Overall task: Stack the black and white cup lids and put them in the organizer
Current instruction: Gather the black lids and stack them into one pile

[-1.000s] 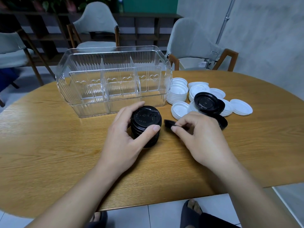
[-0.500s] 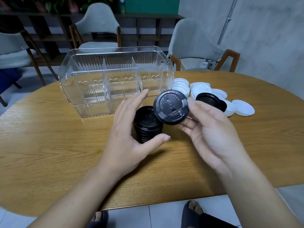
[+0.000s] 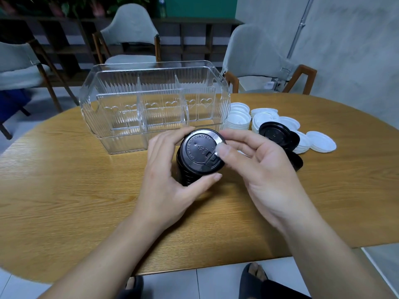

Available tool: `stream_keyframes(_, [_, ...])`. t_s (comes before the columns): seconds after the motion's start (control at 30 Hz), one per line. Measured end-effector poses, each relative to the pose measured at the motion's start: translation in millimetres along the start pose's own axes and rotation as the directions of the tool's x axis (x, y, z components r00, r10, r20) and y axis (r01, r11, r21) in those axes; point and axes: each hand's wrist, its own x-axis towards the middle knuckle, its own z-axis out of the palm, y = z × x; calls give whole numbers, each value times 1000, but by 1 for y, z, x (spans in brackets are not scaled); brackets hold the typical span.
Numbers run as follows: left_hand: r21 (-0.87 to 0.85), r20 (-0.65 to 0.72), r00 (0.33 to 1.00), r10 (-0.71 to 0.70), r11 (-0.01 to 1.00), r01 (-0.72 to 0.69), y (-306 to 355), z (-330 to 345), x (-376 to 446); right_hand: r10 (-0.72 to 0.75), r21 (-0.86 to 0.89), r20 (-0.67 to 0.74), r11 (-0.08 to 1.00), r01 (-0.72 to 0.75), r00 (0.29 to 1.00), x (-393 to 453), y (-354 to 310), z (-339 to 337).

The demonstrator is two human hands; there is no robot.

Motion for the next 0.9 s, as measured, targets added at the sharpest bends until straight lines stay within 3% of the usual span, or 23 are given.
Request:
stream_keyframes(0.1, [16, -10, 1000, -12, 1000, 12, 0, 0, 1, -73, -105, -6, 992, 72, 997, -2, -2, 4])
stream_keyframes(0.17, [52, -11, 1000, -5, 999, 6, 0, 0, 2, -162, -265, 1, 952, 157, 987, -3, -2, 6])
stream_keyframes(0.27, [113, -31, 999, 14, 994, -10, 1, 0, 2, -306, -550, 72, 782, 294, 949, -8, -1, 8])
stream_keyframes(0.33, [144, -60, 998, 14, 990, -5, 2, -1, 2, -358, -644, 117, 683, 345, 926, -11, -2, 11])
stream_keyframes(0.43, [174, -80, 996, 32, 985, -18, 4, -1, 2, -361, -677, 132, 648, 350, 923, -11, 0, 14])
stream_keyframes(0.53, [125, -31, 1000, 7, 992, -3, 1, -2, 2, -328, -653, 94, 692, 307, 940, -5, 0, 11])
stream_keyframes(0.7, [-110, 158, 951, -267, 952, 286, -8, -1, -1, -253, -501, 34, 833, 235, 967, 11, 3, -2])
stream_keyframes(0.77, [-155, 206, 922, -328, 920, 361, -7, 1, -2, -227, -532, 63, 817, 225, 972, 13, 5, -3])
stream_keyframes(0.9, [-103, 206, 916, -343, 924, 369, -10, 4, -2, -172, -619, 164, 748, 237, 971, 13, 12, -1])
